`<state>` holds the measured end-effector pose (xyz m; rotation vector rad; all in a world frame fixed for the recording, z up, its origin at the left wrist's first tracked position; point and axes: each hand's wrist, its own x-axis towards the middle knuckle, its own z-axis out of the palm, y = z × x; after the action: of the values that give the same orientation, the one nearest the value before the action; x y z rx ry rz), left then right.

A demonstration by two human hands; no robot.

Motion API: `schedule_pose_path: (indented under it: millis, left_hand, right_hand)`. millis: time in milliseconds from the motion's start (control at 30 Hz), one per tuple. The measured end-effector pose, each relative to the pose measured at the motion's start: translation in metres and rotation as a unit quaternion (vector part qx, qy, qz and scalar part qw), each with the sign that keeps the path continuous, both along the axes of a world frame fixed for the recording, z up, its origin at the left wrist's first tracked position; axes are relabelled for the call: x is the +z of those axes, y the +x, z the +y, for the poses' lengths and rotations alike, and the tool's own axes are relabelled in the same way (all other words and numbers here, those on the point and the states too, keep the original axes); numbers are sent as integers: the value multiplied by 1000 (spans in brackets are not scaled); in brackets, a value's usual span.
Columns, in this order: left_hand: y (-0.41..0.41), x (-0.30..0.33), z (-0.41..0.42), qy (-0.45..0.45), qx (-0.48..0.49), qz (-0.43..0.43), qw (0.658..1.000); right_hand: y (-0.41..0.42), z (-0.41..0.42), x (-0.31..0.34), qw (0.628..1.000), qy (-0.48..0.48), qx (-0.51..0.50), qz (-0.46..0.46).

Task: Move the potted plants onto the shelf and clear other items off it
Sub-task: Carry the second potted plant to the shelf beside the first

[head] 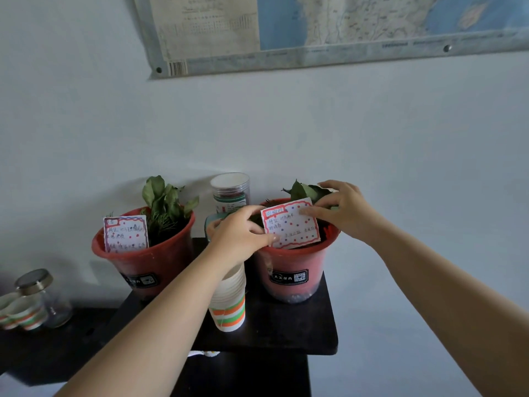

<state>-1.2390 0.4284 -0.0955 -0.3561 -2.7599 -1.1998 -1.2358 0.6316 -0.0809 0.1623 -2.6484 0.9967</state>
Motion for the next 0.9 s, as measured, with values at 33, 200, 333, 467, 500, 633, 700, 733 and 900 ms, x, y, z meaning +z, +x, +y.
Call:
schedule_pose_path:
  millis: [33,200,333,467,500,633,700,733,900]
  left_hand:
    - [-1,1,-2,-11,3,-5,1000]
    - [-3,-1,-12,13,-3,-22,1000]
    - [-2,-1,-15,75,-6,9,997]
    - [1,1,-16,79,-3,32,996]
    - [0,0,-16,81,-2,34,996]
    - [3,3,-14,87,20,40,995]
    - [7,4,-12,97,23,43,994]
    - [9,5,-12,106,26,44,993]
    - [15,10,-7,93,41,65,993]
  right_hand:
    - [-2,-2,1,1000,11,-6,0]
    - [-11,-12,3,999,42,1,5]
    - [-9,-7,-2,999,44,3,3]
    - [-3,1,-8,1000,27,-6,-1]
    - [-2,2,-9,1000,25,-11,-4]
    - [1,8,-10,999,8,-31,10]
    - [6,11,-9,999,2,-32,16]
    - [8,12,-9,999,3,-31,19]
    - [16,13,-10,999,-6,-22,29]
